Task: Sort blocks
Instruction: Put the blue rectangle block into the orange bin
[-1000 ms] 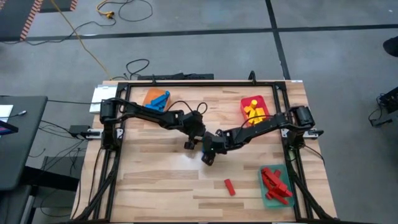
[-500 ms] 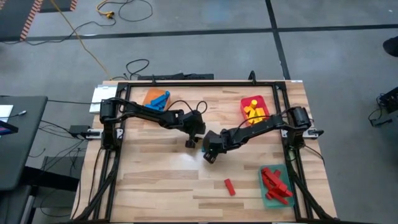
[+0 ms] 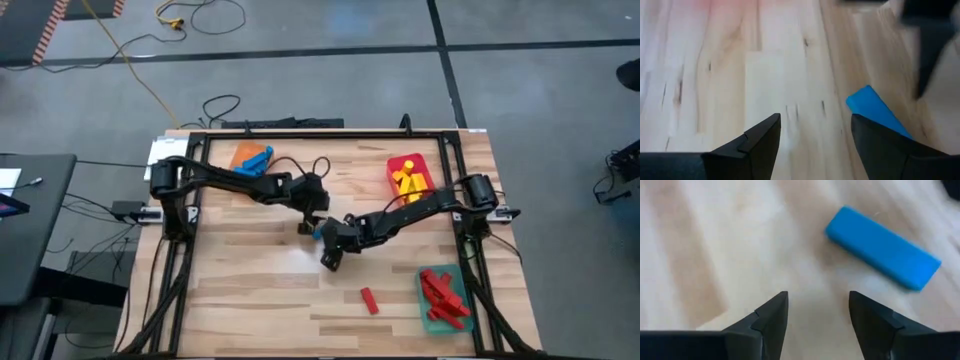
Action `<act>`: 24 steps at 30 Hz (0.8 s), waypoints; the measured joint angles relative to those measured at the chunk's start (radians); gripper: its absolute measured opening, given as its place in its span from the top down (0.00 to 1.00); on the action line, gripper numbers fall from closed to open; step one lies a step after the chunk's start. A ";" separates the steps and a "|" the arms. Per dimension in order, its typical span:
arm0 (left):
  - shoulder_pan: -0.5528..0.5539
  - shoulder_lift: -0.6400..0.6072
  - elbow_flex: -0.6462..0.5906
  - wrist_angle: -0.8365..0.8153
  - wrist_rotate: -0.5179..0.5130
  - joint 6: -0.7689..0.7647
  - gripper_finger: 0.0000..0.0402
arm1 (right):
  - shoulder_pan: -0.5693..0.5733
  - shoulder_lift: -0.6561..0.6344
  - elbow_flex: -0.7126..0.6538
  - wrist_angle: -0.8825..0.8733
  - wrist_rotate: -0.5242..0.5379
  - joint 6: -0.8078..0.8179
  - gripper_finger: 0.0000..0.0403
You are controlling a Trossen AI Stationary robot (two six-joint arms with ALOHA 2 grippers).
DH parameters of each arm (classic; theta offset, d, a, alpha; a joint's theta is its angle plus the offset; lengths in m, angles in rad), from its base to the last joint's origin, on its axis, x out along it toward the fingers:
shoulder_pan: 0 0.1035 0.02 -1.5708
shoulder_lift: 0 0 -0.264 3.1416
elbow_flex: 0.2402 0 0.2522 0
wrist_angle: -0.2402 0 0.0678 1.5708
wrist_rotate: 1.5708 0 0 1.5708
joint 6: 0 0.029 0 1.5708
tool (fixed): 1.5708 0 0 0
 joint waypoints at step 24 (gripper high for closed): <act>-0.172 0.055 -0.011 -0.047 -0.187 -0.279 0.41 | 0.156 -0.280 -0.001 -0.419 0.215 0.096 0.45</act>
